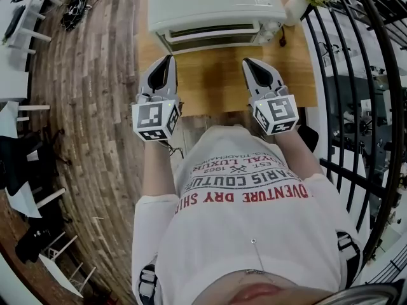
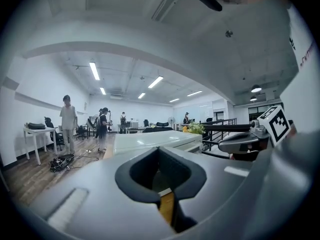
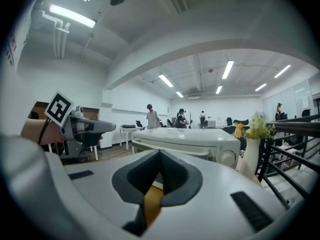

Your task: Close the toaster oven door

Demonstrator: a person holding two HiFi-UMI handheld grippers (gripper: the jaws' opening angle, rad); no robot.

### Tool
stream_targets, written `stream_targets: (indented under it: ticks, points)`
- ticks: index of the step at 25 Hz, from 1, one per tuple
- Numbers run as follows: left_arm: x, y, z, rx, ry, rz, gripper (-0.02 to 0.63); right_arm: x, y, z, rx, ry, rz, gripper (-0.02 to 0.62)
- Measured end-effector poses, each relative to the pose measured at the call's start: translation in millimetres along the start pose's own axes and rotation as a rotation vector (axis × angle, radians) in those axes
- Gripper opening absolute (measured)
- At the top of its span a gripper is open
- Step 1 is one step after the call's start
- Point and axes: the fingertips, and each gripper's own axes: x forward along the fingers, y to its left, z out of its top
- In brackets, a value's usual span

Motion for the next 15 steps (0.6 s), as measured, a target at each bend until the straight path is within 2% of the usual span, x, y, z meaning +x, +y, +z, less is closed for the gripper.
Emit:
stream_targets:
  ticks: [6,15]
  points:
    - [-20,-23,-3,0.002,0.003,-0.049,0.012,-13,2,9,-0.004,-0.042,-0.006,-0.014]
    - [-33,-35,0,0.012,0.001,-0.068,0.012,-27,-5,7,-0.040,-0.044,-0.014,-0.014]
